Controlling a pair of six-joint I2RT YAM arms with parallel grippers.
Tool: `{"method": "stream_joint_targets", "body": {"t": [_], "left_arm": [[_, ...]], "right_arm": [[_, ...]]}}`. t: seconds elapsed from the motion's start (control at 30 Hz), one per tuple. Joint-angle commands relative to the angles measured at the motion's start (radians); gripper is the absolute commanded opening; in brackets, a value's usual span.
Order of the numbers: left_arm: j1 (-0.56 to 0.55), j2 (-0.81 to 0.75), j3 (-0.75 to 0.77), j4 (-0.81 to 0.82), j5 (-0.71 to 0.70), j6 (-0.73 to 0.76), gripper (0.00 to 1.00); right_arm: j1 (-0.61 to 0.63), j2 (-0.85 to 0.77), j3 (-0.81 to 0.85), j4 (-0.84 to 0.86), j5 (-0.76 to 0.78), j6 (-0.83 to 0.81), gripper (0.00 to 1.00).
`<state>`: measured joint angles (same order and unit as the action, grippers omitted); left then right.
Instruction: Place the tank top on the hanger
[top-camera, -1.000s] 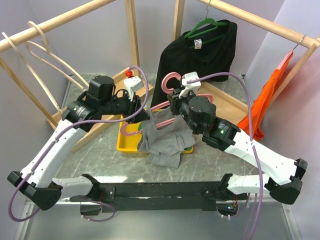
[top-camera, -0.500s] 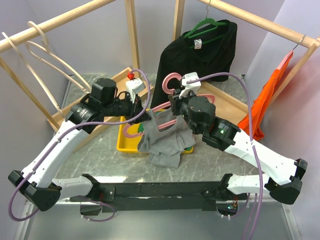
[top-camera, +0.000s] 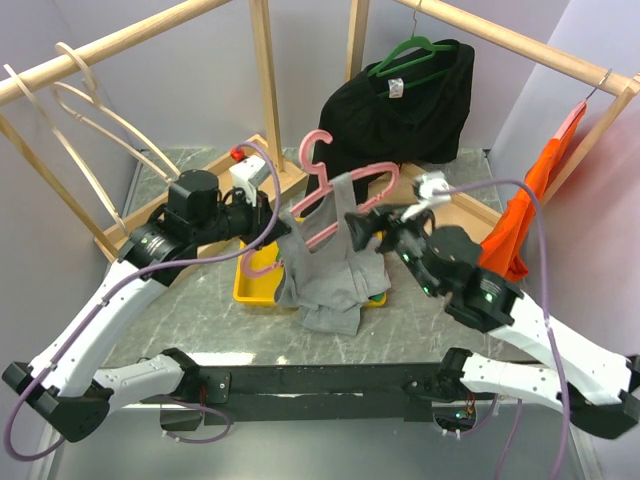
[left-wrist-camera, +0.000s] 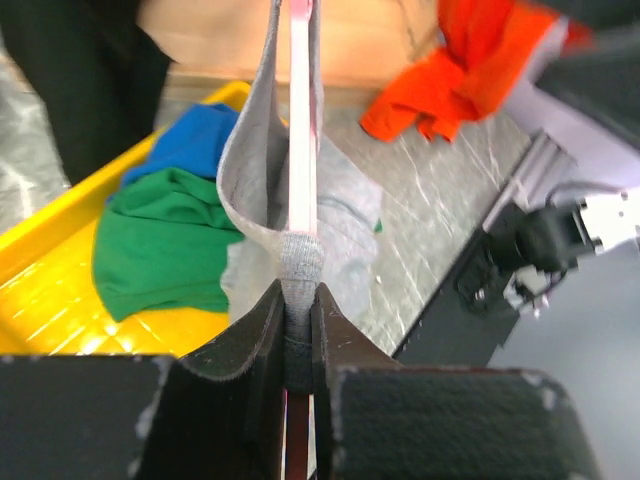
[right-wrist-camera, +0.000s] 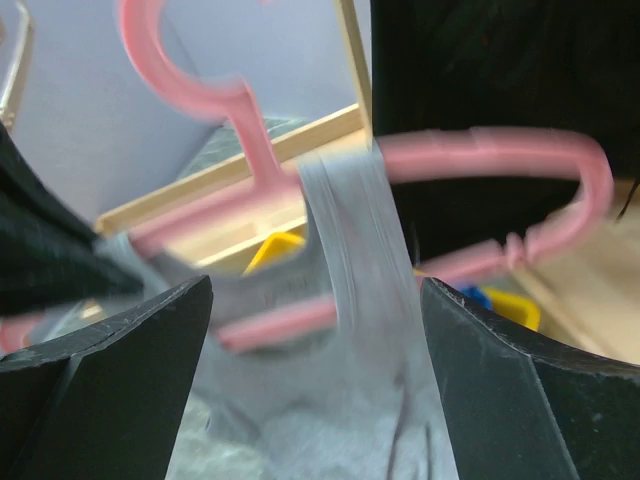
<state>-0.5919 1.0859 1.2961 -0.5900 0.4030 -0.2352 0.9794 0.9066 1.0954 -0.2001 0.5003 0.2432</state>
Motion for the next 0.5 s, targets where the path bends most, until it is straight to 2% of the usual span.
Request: {"method": "stream_joint_targets", "body": {"t": [0.0, 0.1, 0.2, 0.27, 0.47], "left_arm": [[-0.003, -0.070, 0.032, 0.065, -0.131, -0.061, 0.01], [-0.003, -0.093, 0.061, 0.039, -0.199, -0.078, 0.01], [-0.003, -0.110, 0.081, 0.032, -0.220, -0.087, 0.01], [-0.003, -0.116, 0.091, 0.025, -0.242, -0.096, 0.01], [-0.003, -0.113, 0.129, 0.002, -0.297, -0.105, 0.01]], "right_arm": [[0.004, -0.106, -0.136, 0.018, -0.049, 0.117, 0.93], [0.002, -0.161, -0.268, 0.024, -0.066, 0.178, 0.96], [0.002, -0.144, -0.367, 0.045, -0.117, 0.222, 0.97], [0.007, -0.098, -0.385, 0.067, -0.164, 0.245, 0.97], [0.074, 0.064, -0.391, 0.088, -0.137, 0.261, 1.00]]}}
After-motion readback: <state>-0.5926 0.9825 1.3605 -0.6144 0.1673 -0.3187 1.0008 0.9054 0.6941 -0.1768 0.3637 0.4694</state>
